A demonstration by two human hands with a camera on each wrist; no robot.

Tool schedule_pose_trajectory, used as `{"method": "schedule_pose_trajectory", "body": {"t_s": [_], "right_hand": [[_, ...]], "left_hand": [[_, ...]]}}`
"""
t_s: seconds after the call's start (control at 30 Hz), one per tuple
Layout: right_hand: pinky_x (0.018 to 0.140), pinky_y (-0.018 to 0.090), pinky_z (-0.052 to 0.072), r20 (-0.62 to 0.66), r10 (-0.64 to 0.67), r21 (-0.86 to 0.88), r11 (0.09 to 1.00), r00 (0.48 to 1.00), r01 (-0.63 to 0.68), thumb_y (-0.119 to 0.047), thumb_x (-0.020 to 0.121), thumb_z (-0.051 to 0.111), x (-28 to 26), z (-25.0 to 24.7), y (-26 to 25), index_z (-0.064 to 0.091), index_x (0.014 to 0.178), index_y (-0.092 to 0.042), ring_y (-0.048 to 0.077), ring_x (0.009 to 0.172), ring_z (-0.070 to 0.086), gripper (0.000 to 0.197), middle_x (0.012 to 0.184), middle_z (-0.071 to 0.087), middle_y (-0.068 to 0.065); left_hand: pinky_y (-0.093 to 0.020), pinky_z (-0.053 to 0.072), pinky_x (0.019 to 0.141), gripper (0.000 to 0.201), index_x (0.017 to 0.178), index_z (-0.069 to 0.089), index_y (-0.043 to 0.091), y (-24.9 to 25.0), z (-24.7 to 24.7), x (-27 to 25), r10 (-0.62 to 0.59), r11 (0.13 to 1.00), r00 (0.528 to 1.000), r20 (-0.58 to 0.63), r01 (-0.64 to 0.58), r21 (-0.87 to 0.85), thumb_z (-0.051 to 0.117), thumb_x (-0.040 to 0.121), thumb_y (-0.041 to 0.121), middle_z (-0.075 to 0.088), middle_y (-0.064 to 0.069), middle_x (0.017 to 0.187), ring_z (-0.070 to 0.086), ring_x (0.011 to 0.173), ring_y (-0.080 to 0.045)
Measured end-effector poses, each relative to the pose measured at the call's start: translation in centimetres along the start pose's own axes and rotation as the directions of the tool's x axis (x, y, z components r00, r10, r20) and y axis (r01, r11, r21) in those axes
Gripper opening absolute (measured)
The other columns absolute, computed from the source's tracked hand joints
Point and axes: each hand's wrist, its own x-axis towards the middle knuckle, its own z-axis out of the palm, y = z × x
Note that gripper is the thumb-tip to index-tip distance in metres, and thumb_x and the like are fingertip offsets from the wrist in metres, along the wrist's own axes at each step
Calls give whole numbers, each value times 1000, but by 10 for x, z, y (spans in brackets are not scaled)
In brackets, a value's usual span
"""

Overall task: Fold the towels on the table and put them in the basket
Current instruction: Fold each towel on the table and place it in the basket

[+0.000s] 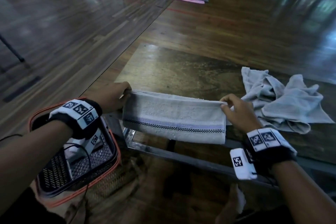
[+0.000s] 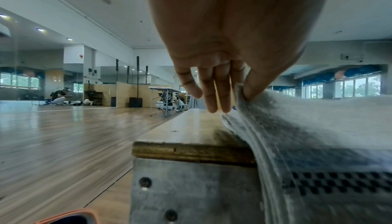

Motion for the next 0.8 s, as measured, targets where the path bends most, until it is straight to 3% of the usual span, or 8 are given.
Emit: {"method": "schedule_pose_trajectory", "body": {"t_s": [0.1,0.2,0.3,0.43,0.53,0.63,0.73,0.8], "right_hand": [[98,46,37,-22,15,-80,997,1000,-17,-20,88,53,15,9,-3,57,87,-24,22,97,59,6,90,60,-6],[96,41,32,91,37,-258,966,995,-12,-20,87,50,25,22,1,61,97,-20,23,108,53,15,108,61,1],[96,38,27,151,65,-313,950,986,-15,-21,88,46,28,30,4,59,100,-21,20,110,50,17,113,58,0],[95,36,24,64,-1,-288,957,998,19,-21,88,51,32,24,3,62,99,-21,18,109,52,16,110,61,-2],[86,30,22,-230,-152,-194,975,961,107,-14,85,56,31,9,-11,64,101,-16,24,101,58,17,105,64,3],[84,28,23,-607,-230,-129,973,761,192,-8,83,56,31,-16,-23,60,110,-11,26,96,58,27,100,64,8],[93,28,24,-683,-228,-128,973,694,194,-10,83,56,24,-29,-21,55,121,-11,25,101,55,38,104,63,9],[95,37,28,-594,-290,-214,956,751,200,-10,82,57,15,-29,-16,58,115,-11,29,102,56,33,104,63,10]], "left_hand": [[-31,40,79,20,109,57,13,1,7,15,-26,996,999,34,23,80,51,91,22,58,-6,115,53,102,-25],[-38,43,90,20,108,55,13,2,13,22,-44,994,992,117,32,109,50,92,24,55,-6,119,51,106,-25],[-34,42,83,18,106,54,14,0,15,25,-51,993,988,143,36,109,49,92,24,56,-5,115,52,100,-23],[-28,37,76,17,104,59,14,-4,7,28,-38,996,991,130,27,85,53,91,24,59,-4,111,52,95,-20],[-35,42,82,15,102,61,14,-1,-12,28,-8,998,996,-89,13,54,54,90,21,63,-4,109,57,93,-23],[-44,43,84,15,102,61,12,6,-39,28,96,995,874,-476,-81,50,54,89,16,66,-9,104,63,88,-30],[-40,43,78,18,101,61,12,10,-53,22,213,976,732,-647,-195,100,51,88,21,69,-8,99,65,83,-29],[-37,41,79,19,102,60,17,10,-48,14,237,971,752,-614,-201,129,49,89,25,70,-5,99,66,81,-27]]}}
